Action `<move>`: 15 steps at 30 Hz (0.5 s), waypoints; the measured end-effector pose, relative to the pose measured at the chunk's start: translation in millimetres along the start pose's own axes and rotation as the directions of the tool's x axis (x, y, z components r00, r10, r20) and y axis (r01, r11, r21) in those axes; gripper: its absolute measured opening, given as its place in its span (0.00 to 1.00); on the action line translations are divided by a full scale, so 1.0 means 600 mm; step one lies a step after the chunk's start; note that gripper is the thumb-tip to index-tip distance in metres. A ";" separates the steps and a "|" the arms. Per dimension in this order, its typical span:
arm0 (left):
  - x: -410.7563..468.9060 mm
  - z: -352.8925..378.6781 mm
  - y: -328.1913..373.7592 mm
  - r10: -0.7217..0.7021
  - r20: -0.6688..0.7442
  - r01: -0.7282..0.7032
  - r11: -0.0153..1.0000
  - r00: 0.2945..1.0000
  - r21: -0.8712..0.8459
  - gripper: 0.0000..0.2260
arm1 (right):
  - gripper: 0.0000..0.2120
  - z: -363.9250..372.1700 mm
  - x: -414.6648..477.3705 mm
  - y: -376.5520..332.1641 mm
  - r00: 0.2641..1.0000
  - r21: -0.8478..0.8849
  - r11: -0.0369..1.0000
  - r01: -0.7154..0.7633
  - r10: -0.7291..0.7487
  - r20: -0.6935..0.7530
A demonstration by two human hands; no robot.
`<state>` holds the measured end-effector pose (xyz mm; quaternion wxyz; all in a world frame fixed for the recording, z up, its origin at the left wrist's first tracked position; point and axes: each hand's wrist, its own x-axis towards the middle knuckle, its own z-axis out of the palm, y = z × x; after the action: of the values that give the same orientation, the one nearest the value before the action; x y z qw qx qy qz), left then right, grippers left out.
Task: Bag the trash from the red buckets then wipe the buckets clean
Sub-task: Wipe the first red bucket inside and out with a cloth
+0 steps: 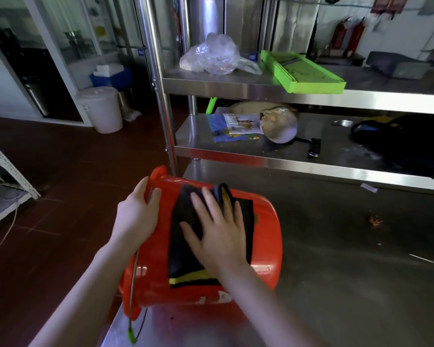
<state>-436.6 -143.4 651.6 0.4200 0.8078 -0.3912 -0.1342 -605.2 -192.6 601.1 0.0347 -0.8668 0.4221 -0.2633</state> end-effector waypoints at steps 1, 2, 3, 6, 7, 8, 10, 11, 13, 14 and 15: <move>-0.013 -0.006 -0.003 0.020 -0.010 -0.020 1.000 1.000 -0.004 0.23 | 0.28 -0.008 0.007 0.032 0.996 -0.030 0.996 -0.087 0.087 0.012; -0.027 -0.009 -0.006 0.044 -0.016 -0.044 0.999 0.999 -0.021 0.22 | 0.28 -0.017 0.018 0.068 0.980 -0.057 0.980 -0.192 0.195 0.049; -0.042 -0.011 -0.011 0.065 -0.015 -0.066 0.997 0.998 -0.047 0.22 | 0.28 -0.028 0.031 0.106 0.943 -0.066 0.951 -0.302 0.308 0.125; -0.082 -0.011 -0.030 0.116 0.000 -0.115 0.986 0.993 -0.122 0.22 | 0.29 -0.052 0.069 0.166 0.759 -0.003 0.826 -0.564 0.519 0.392; -0.089 -0.010 -0.035 0.122 0.009 -0.119 0.983 0.993 -0.139 0.22 | 0.29 -0.051 0.075 0.156 0.755 -0.018 0.829 -0.559 0.517 0.404; -0.093 -0.009 -0.037 0.128 0.019 -0.123 0.981 0.992 -0.150 0.22 | 0.29 -0.046 0.078 0.132 0.798 -0.025 0.866 -0.499 0.470 0.377; -0.096 -0.009 -0.039 0.147 0.022 -0.142 0.979 0.989 -0.148 0.22 | 0.29 -0.032 0.074 0.054 0.919 0.004 0.957 -0.291 0.279 0.279; -0.097 -0.011 -0.040 0.158 0.015 -0.154 0.978 0.987 -0.143 0.22 | 0.29 -0.026 0.067 0.012 0.961 0.010 0.986 -0.169 0.162 0.225; -0.104 -0.017 -0.047 0.176 0.003 -0.174 0.975 0.984 -0.136 0.23 | 0.29 -0.021 0.046 -0.049 0.987 0.024 0.999 0.039 -0.042 0.154; -0.108 -0.022 -0.054 0.178 0.004 -0.176 0.975 0.984 -0.137 0.23 | 0.29 -0.020 0.037 -0.062 0.984 0.036 0.993 0.112 -0.116 0.132; -0.112 -0.027 -0.062 0.173 0.010 -0.170 0.975 0.985 -0.140 0.23 | 0.29 -0.019 0.029 -0.061 0.978 0.043 0.985 0.166 -0.170 0.122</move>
<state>-452.7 -71.0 624.7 0.4808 0.7383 -0.4537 -0.1333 -575.9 -179.9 628.9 0.0531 -0.9135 0.3400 -0.2171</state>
